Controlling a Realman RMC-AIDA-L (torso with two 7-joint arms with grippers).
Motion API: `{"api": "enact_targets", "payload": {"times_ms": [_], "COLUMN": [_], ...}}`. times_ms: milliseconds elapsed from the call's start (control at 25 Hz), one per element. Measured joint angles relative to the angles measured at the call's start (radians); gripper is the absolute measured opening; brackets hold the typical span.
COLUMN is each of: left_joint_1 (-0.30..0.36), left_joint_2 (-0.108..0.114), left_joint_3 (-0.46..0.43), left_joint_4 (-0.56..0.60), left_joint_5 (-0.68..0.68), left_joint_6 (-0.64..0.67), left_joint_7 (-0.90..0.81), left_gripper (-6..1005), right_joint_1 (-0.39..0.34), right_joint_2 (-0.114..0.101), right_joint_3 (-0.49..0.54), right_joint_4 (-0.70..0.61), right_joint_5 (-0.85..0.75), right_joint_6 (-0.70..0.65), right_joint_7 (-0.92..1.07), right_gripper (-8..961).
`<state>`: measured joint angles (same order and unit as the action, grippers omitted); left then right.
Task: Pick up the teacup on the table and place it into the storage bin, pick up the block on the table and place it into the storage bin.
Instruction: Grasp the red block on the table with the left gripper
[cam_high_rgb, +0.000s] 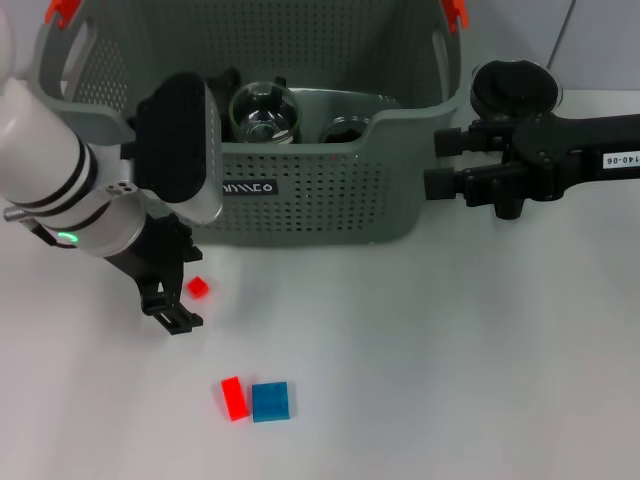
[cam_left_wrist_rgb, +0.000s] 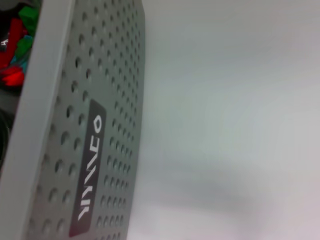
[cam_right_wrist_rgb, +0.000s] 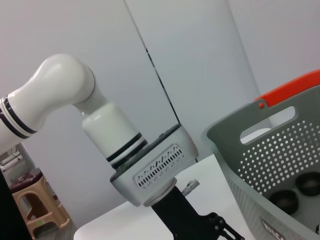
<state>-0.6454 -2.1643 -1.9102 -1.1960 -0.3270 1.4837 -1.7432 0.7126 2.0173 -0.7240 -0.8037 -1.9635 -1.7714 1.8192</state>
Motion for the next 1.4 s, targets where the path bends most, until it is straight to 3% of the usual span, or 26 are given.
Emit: {"api": "enact_targets", "payload": {"times_ms": [440,960,1400], "left_joint_1": [-0.025,-0.045,-0.046], "left_joint_2": [0.0,0.0,-0.004], "left_joint_3": [-0.005,-0.007,-0.003], "left_joint_4": [0.075,0.073,0.08], "left_joint_5": [0.002,0.027,0.025], "left_joint_6": [-0.078,-0.028,-0.023], "left_joint_7": [-0.017,-0.229,-0.27], "left_gripper": [843,832,760], "right_joint_1": [-0.006,-0.012,-0.012], "right_joint_2": [0.004,0.005,0.004], "right_joint_3": [-0.003,-0.001,-0.006], "right_joint_4": [0.002,0.002,0.002], "right_joint_5": [0.0,-0.003,-0.002], "right_joint_6": [0.002,0.003,0.006], "right_joint_7": [-0.004,-0.011,-0.012], "right_gripper": [924,925,926]}}
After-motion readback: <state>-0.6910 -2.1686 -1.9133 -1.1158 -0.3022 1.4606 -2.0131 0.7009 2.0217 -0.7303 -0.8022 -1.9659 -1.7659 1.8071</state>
